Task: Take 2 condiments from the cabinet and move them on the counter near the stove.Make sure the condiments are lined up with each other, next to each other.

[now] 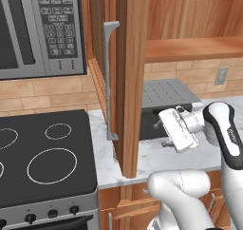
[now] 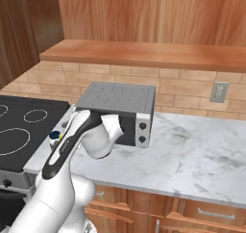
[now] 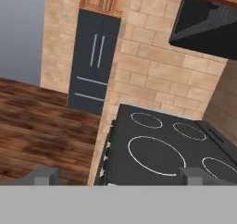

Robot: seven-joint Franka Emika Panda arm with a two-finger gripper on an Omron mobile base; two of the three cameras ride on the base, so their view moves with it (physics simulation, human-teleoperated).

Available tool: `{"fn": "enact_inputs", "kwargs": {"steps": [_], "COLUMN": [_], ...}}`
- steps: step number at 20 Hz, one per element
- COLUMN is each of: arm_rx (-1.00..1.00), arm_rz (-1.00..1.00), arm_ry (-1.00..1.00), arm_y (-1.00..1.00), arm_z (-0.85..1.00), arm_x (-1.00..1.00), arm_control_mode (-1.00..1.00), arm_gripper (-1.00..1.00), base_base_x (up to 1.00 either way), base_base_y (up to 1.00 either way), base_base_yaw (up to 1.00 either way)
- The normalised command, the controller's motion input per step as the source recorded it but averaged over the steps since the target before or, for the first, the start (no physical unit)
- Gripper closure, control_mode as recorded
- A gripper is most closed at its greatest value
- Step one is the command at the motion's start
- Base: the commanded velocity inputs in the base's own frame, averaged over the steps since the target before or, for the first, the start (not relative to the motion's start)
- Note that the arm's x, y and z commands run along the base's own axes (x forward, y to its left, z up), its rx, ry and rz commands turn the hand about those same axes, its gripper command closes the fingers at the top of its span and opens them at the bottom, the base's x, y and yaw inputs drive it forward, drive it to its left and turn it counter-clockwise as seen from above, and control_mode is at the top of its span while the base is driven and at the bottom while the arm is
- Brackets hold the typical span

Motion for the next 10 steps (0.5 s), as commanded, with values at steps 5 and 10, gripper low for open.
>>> {"fn": "enact_inputs", "kwargs": {"steps": [5,10], "arm_rx": [-0.17,-0.15], "arm_rz": [0.0,0.0], "arm_ry": [-0.02,-0.03], "arm_y": [-0.05,0.0], "arm_z": [0.13,0.24], "arm_x": [-0.82,-0.54], "arm_control_mode": [-1.0,-1.0], "arm_gripper": [-1.0,-1.0], "base_base_x": [0.0,0.0], "base_base_y": [0.0,0.0], "base_base_yaw": [0.0,0.0]}}
